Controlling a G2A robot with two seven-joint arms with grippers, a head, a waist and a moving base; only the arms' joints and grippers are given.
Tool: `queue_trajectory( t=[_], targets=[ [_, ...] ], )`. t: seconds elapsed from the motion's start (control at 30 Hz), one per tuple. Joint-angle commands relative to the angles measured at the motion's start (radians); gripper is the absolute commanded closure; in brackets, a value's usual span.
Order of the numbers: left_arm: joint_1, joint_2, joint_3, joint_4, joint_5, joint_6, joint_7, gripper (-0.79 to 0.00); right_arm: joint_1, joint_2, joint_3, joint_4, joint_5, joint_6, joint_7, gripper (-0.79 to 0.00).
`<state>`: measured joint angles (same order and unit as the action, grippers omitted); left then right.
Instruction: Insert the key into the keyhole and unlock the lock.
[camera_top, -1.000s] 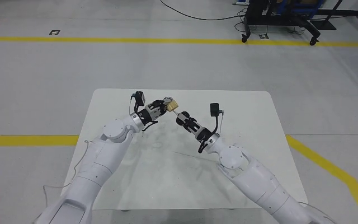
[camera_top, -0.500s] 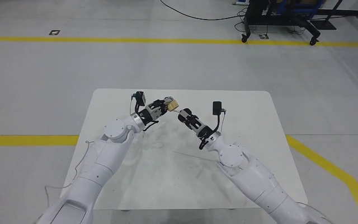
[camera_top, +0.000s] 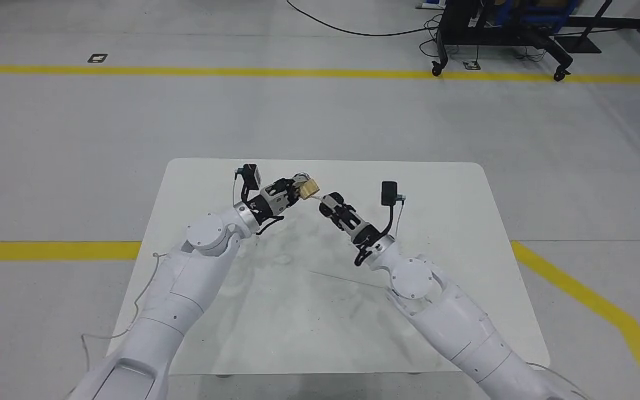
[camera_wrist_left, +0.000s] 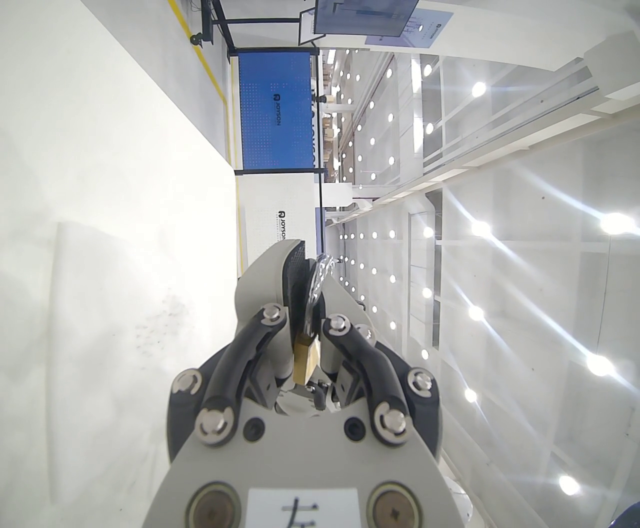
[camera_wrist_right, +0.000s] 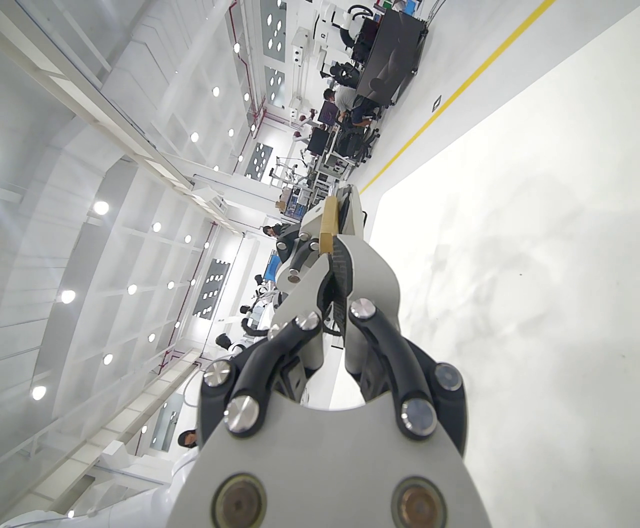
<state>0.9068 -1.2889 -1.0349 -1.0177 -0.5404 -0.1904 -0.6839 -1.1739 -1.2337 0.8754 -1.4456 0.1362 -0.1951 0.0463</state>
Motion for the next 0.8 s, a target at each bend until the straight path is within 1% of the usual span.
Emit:
queue_trajectory(
  t=[0.0, 0.23, 0.43, 0.77],
  targets=[
    [0.001, -0.001, -0.002, 0.000, 0.001, 0.001, 0.003, 0.000, -0.001, -0.003, 0.000, 0.002, -0.006, -0.001, 0.001, 0.000],
    [0.006, -0.005, -0.009, -0.003, 0.003, 0.003, 0.007, 0.000, -0.017, -0.013, -0.010, -0.002, -0.029, -0.011, 0.036, 0.000],
    [0.009, -0.007, -0.016, -0.003, 0.005, 0.002, 0.007, 0.000, -0.020, -0.018, 0.007, 0.005, -0.024, -0.024, 0.061, 0.000],
    [0.012, -0.010, -0.022, -0.004, 0.015, 0.009, 0.001, 0.000, -0.024, -0.026, 0.036, 0.009, -0.024, -0.025, 0.065, 0.000]
  ],
)
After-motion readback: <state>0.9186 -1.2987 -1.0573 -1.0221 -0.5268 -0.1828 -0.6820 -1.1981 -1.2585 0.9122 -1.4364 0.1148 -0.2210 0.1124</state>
